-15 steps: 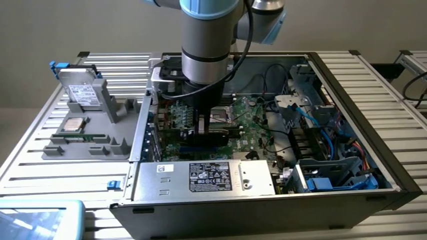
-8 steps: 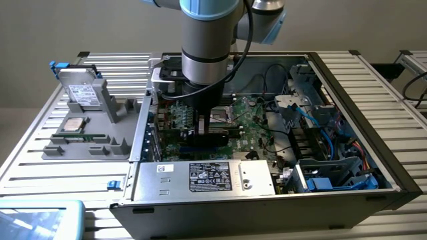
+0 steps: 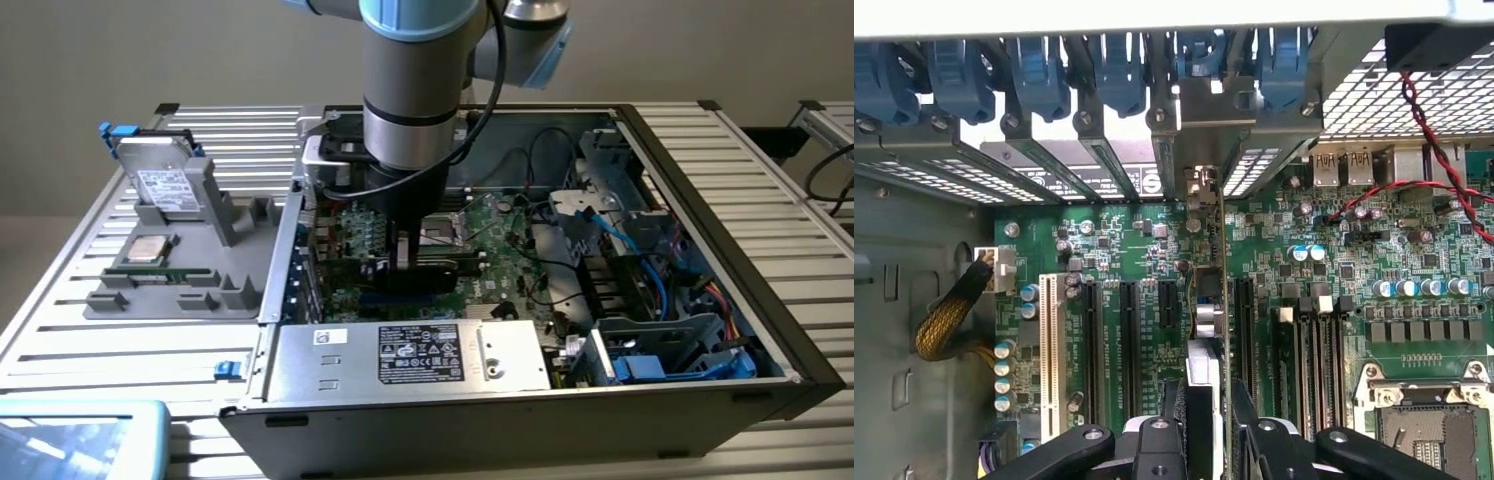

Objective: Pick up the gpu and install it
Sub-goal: 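Insert the gpu into the slot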

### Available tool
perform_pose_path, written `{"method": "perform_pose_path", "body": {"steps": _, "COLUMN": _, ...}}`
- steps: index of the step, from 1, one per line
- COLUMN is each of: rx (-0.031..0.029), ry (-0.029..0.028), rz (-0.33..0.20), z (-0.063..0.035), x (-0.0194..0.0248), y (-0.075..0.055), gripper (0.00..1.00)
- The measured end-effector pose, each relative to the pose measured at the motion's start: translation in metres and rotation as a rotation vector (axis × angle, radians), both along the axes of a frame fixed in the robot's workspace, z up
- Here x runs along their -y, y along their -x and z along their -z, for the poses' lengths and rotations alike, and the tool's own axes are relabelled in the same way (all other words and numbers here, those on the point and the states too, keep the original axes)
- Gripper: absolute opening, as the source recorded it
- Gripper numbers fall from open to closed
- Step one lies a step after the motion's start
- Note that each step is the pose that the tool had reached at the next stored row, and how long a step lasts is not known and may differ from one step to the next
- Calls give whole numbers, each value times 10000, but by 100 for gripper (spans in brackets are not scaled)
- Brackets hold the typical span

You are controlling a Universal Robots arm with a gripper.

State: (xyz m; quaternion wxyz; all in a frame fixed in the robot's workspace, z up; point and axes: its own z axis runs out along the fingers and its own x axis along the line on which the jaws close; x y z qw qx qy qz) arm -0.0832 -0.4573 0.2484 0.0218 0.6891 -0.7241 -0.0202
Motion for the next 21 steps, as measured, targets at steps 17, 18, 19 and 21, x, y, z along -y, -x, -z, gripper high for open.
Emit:
{"method": "perform_pose_path", "body": {"steps": 17, "rx": 0, "ry": 6, "rz": 0, "z": -4, "x": 22, "y": 0, "gripper": 28}}
{"method": "perform_pose_path", "body": {"steps": 18, "rx": 1, "ry": 7, "rz": 0, "z": -4, "x": 22, "y": 0, "gripper": 28}}
{"method": "perform_pose_path", "body": {"steps": 19, "rx": 0, "ry": 8, "rz": 0, "z": -4, "x": 22, "y": 0, "gripper": 28}}
{"method": "perform_pose_path", "body": {"steps": 21, "rx": 0, "ry": 9, "rz": 0, "z": -5, "x": 22, "y": 0, "gripper": 28}}
